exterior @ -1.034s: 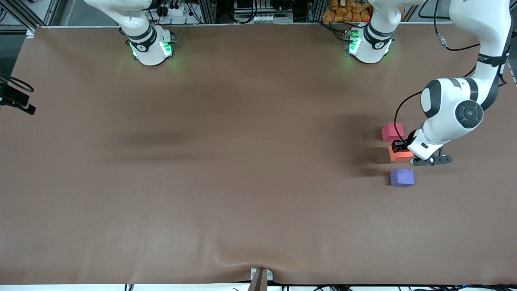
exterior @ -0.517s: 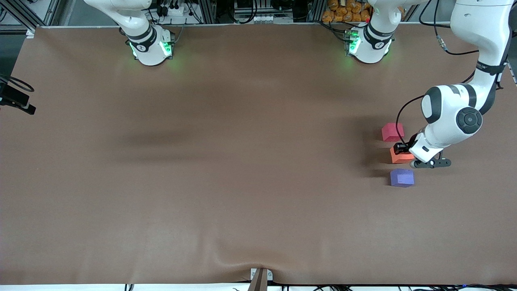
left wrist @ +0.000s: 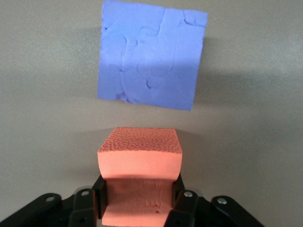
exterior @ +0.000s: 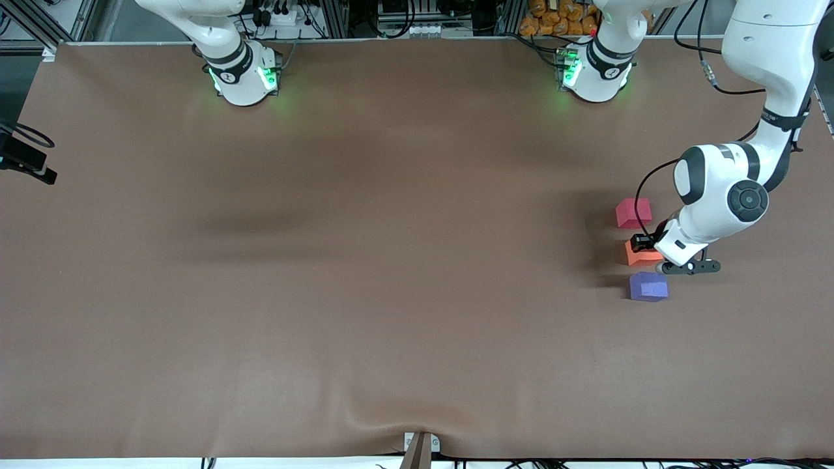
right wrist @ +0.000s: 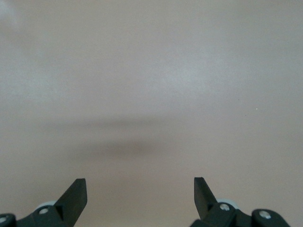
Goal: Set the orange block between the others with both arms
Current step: 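Lower the orange cube between the pink and purple cubes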
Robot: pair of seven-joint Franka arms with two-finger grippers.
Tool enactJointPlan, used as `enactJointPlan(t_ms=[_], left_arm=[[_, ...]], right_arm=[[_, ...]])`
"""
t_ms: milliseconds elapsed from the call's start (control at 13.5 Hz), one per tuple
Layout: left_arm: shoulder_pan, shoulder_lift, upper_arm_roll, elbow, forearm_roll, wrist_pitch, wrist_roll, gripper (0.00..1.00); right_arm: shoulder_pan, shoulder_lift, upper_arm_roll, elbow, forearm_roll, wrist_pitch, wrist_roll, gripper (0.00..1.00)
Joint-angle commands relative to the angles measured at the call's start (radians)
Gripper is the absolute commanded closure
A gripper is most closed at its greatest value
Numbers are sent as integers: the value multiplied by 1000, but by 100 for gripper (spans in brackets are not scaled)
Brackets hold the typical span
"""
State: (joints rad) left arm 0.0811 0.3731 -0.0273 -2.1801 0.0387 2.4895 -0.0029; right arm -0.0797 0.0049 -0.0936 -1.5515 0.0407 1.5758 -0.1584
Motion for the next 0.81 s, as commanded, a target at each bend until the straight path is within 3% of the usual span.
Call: enactJointPlan(t_ms=[0, 369, 738], left_arm=[[3, 0, -9, 22, 21, 6, -19, 0], [3, -16, -20, 195, 9, -222, -14, 0], [2, -57, -74, 342, 9, -386, -75, 0]], right_arm=[[-15, -10, 11, 7, 2, -7, 2, 0], [-15, -10, 11, 7, 4, -7, 2, 0], [-15, -10, 9, 7, 4, -7, 2, 0]])
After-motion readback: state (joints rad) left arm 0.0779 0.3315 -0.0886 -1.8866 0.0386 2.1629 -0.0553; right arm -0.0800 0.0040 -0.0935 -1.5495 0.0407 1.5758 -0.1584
